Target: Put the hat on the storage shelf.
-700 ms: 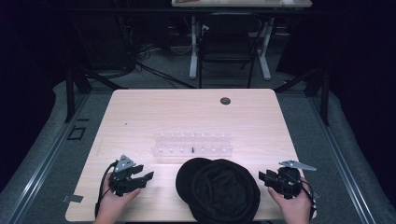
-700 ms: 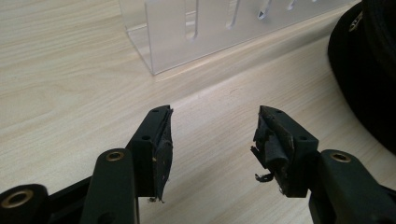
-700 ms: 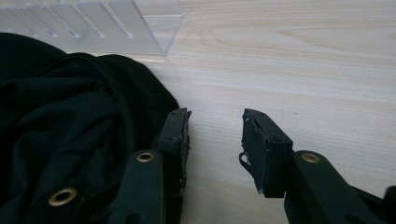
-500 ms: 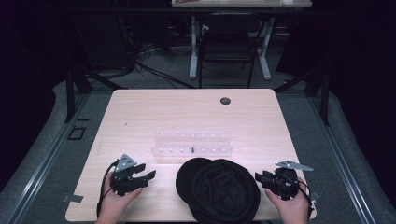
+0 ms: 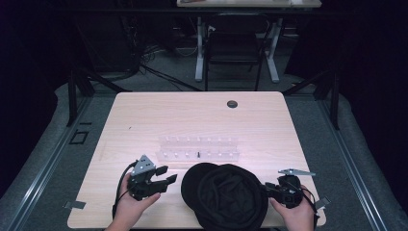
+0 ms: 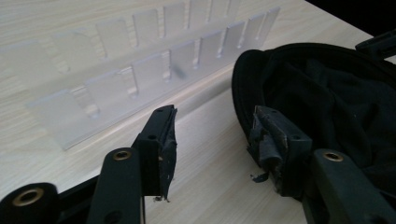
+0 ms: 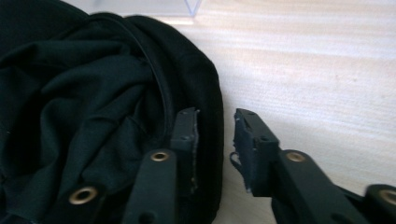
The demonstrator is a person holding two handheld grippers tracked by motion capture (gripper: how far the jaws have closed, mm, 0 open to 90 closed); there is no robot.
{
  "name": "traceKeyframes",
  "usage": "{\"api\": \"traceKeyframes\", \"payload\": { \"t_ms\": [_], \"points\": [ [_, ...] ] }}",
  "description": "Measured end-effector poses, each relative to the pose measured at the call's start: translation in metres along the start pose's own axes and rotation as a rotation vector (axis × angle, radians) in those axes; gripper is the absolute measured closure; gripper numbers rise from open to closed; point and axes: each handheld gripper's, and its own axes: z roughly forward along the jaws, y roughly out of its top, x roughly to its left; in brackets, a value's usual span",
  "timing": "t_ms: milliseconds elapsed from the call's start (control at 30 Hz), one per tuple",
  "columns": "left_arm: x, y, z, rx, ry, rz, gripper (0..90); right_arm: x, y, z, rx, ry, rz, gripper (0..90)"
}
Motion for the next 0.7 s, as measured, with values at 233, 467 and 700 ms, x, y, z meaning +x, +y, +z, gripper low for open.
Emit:
{"api": "traceKeyframes", "payload": {
  "t_ms": [233,467,700],
  "points": [
    [-0.008,-0.002,0.014,0.069,-0.02,0.034,57.8,0.003,0.003,0.004,0.021,0.018,-0.014,85.4],
    [-0.012,-0.004,0.016,0.069,-0.047,0.02,57.9,0.0,0.016,0.011,0.031,0.015,-0.012,85.8],
    [-0.016,-0.006,0.019,0.07,-0.059,0.036,59.6,-0.005,0.03,0.017,0.037,0.015,0.009,85.8]
  ]
}}
